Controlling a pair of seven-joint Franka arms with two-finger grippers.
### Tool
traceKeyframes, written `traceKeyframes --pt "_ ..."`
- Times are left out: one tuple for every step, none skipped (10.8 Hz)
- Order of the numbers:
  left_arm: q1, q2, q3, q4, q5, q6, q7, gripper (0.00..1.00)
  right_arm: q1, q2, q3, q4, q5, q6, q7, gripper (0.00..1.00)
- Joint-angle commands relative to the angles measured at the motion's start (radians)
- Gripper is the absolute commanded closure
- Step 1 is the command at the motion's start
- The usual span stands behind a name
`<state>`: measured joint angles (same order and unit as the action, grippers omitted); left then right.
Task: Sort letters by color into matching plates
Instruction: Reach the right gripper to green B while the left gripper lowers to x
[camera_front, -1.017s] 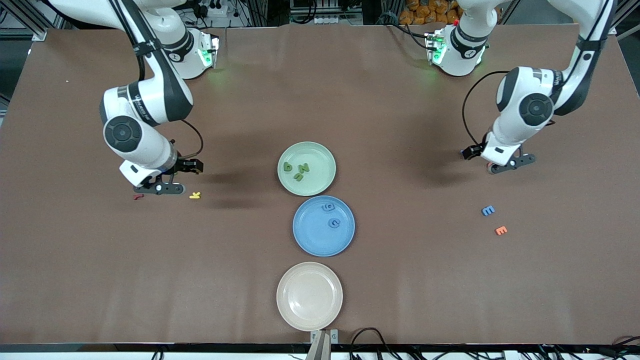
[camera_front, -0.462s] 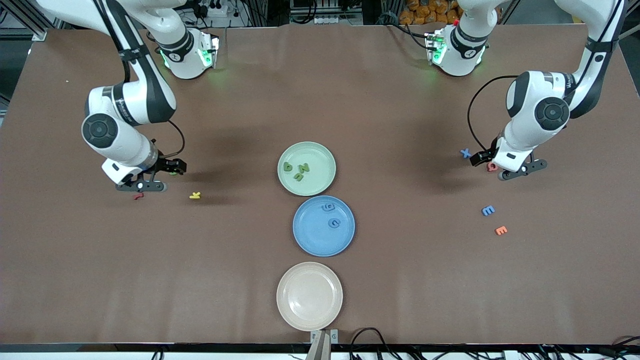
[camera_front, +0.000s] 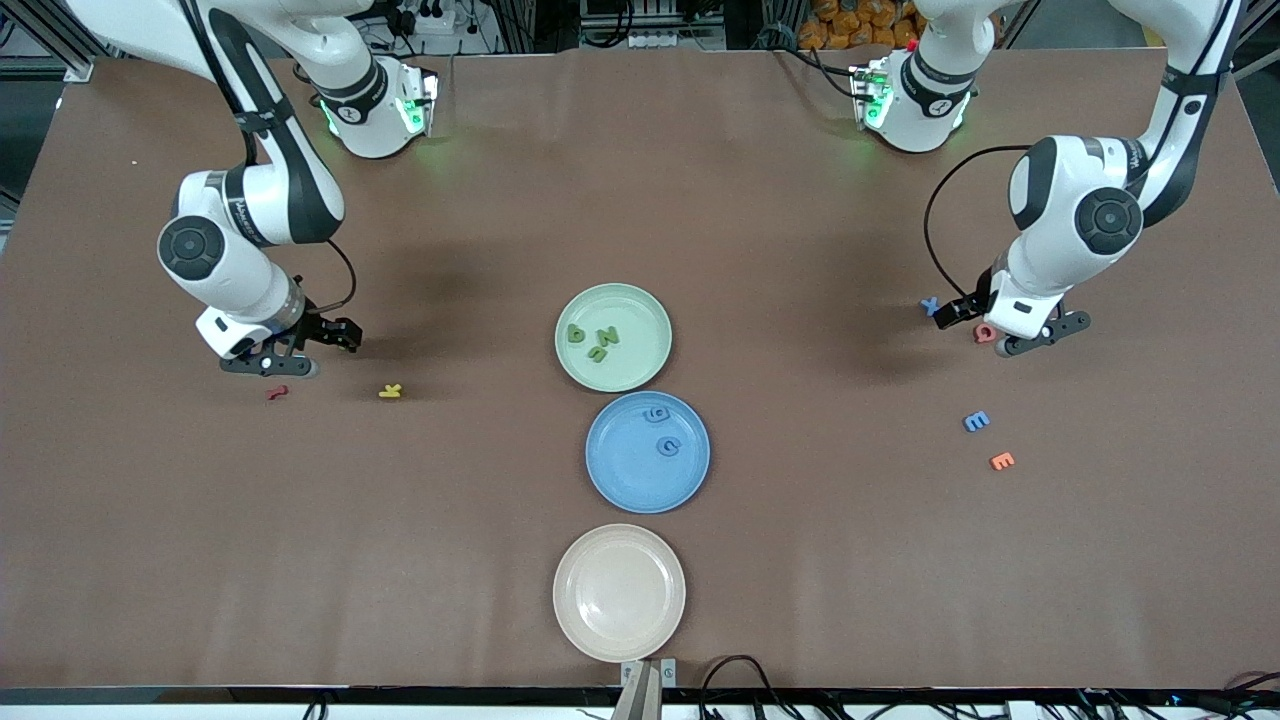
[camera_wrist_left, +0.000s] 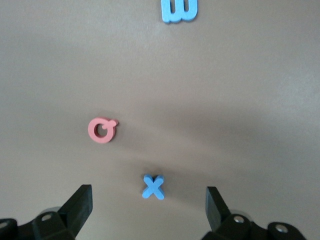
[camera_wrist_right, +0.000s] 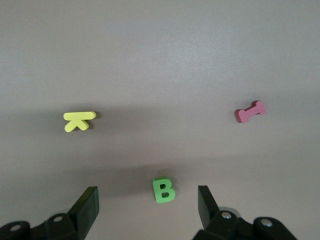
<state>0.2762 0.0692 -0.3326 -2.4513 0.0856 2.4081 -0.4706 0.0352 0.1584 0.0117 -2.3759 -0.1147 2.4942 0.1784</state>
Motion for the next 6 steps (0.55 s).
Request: traceKeyframes --pt "-0.121 -0.057 0.125 -0.063 -0.043 -0.012 0.017 0.0 -0.008 -0.043 -0.035 -0.08 0.026 0.075 -0.047 0.14" --pt "-0.12 -0.048 0.127 -0.07 -0.044 -0.012 0.017 0.0 -0.009 -0.04 -0.044 -0.094 0.026 0.098 -0.047 0.15" --pt "-0.12 -0.028 0.129 -0.072 -0.044 -0.012 0.014 0.0 -0.009 -0.039 -0.044 -0.118 0.026 0.141 -0.048 0.16" --pt "-0.12 -0.003 0.129 -0.071 -0.044 -0.004 0.009 0.0 -0.009 -0.036 -0.044 -0.14 0.026 0.178 -0.048 0.17" --pt "-0.118 0.023 0.129 -0.069 -0.044 0.005 0.003 0.0 -0.009 -0.033 -0.044 -0.15 0.026 0.198 -0.048 0.2" --pt "-0.12 0.041 0.13 -0.071 -0.046 0.037 -0.04 0.0 -0.009 -0.028 -0.044 -0.158 0.026 0.218 -0.048 0.23"
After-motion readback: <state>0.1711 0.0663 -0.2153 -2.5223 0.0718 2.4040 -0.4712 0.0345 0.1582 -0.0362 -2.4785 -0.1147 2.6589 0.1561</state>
